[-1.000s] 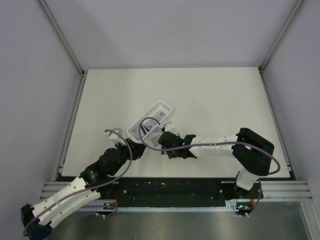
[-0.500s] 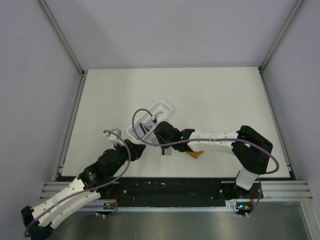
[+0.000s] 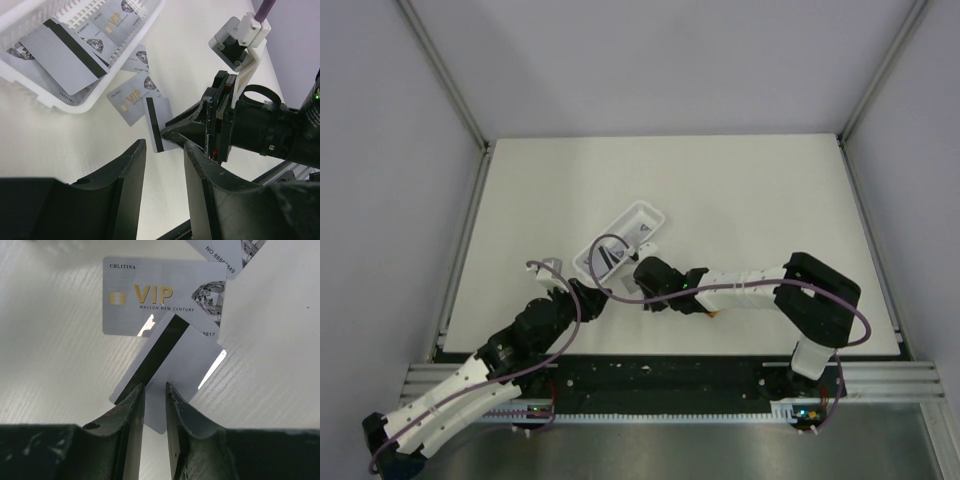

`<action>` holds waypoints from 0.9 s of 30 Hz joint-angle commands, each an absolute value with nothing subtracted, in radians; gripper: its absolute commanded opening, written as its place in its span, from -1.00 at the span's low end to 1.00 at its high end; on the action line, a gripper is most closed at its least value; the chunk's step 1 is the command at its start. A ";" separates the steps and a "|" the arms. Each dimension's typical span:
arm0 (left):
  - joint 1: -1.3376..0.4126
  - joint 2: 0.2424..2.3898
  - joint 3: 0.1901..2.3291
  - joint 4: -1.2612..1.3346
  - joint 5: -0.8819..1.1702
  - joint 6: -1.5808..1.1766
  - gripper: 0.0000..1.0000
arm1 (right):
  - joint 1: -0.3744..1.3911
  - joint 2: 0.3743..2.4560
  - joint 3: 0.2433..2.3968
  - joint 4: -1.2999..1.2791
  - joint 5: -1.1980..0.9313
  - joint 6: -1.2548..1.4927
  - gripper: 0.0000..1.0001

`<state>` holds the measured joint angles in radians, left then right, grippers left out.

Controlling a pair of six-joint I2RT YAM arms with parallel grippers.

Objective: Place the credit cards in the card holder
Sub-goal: Pick up the credit card at the corner of the board.

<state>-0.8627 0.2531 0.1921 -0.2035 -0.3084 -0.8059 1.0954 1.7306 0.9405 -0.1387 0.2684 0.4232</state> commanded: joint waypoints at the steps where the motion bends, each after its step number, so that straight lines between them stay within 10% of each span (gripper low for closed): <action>1: -0.865 0.255 0.190 -0.167 -0.313 -0.805 -0.16 | 1.135 1.727 0.896 -0.187 0.244 0.462 -0.54; 27: -0.865 0.273 0.163 -0.132 -0.252 -0.813 -0.18 | 1.350 1.203 0.747 -0.337 0.290 0.721 -0.36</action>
